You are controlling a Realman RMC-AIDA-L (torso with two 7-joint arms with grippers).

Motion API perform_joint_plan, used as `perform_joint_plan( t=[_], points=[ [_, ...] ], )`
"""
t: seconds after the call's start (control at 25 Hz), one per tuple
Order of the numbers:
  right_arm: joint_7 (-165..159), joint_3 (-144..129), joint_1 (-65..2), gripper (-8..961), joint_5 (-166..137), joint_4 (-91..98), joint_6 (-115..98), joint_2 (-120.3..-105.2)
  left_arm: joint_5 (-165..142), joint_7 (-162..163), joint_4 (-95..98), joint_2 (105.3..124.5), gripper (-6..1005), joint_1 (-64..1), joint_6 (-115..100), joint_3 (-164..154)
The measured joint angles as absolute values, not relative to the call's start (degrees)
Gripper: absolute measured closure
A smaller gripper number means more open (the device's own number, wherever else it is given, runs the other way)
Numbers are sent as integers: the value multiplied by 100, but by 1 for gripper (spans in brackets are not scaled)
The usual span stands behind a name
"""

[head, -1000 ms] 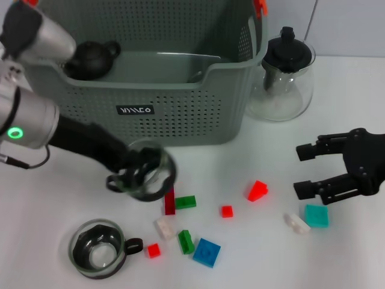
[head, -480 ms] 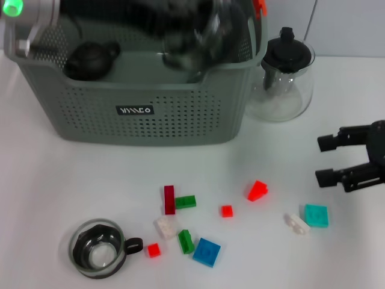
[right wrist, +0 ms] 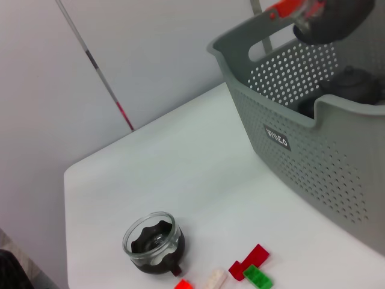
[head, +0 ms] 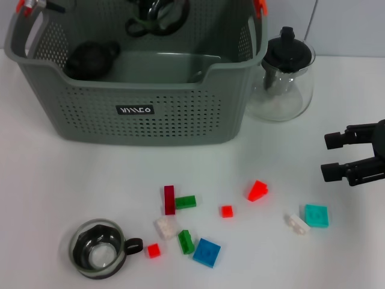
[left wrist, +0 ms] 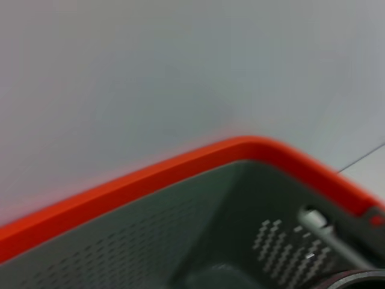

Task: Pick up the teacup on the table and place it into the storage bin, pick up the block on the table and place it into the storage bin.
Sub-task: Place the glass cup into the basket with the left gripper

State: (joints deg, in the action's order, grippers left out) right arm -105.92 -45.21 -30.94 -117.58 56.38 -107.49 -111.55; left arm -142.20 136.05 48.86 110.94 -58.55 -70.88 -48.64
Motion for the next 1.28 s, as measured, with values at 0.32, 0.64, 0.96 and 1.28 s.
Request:
perform_joint_plan(
  t=[0.32,0.64,0.96,1.28],
  points=[
    [-10593,-4517,-3209,22,-11824,5425,-10697,-11139,-14857,13694,4382,11248,945,-5951,-6306,-4955],
    [-10580,-4520,-3329,23,-11997,5298,-10601,-11170,-15380,13718,4205,11641,942,-5919,-5554,-5185],
    [-10513,-4520,-3367,23,-12061,5224,-10528,-11198,-15481,13725,3874,11762,940,-5936,-4922,-5315],
    [-10511,-4527,-3377,22,-12061,5220,-10529,-11197,-15606,13722,3688,11816,937,-5954,-4571,-5391]
  ],
)
